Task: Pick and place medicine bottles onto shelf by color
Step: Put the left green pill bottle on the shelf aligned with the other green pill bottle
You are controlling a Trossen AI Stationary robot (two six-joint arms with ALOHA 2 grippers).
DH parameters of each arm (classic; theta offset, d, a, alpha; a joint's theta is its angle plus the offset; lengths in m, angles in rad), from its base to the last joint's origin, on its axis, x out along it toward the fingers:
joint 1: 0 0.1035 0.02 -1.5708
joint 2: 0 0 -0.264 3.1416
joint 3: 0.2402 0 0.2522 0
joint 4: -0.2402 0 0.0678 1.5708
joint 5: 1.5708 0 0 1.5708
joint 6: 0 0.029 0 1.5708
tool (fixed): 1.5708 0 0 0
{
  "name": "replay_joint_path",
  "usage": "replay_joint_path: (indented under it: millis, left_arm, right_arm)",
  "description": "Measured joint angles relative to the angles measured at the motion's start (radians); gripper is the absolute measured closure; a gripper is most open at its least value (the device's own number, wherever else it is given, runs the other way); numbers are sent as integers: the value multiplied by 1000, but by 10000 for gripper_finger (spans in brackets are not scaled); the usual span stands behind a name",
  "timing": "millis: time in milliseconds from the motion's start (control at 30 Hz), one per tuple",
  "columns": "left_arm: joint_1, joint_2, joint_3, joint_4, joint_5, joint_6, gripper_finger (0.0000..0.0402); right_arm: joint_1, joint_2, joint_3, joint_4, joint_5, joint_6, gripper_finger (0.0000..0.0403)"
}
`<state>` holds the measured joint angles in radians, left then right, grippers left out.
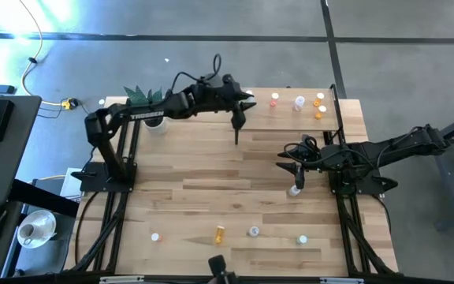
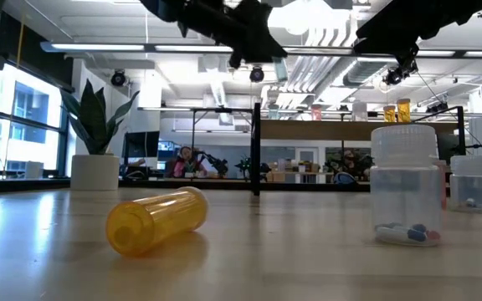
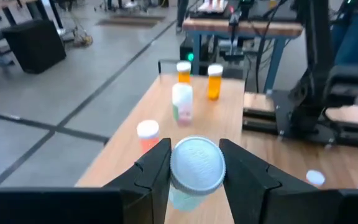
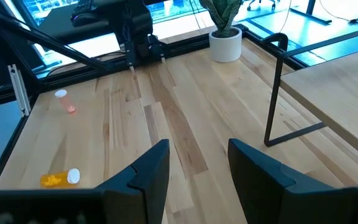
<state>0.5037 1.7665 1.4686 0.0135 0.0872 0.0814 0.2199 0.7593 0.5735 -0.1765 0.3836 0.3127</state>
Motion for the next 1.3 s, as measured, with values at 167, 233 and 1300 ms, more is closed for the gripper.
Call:
replay_joint_path:
  millis: [167, 233, 1300]
  left_arm:
    - [7, 68, 14, -8, -7, -14, 288]
    - [15, 85, 14, -27, -12, -19, 288]
    - [32, 139, 16, -89, -73, -52, 286]
  right_arm:
    - [0, 0, 0, -7, 0, 0, 247]
    - [0, 0, 0, -7, 0, 0, 247]
    - [0, 0, 0, -8, 0, 0, 247]
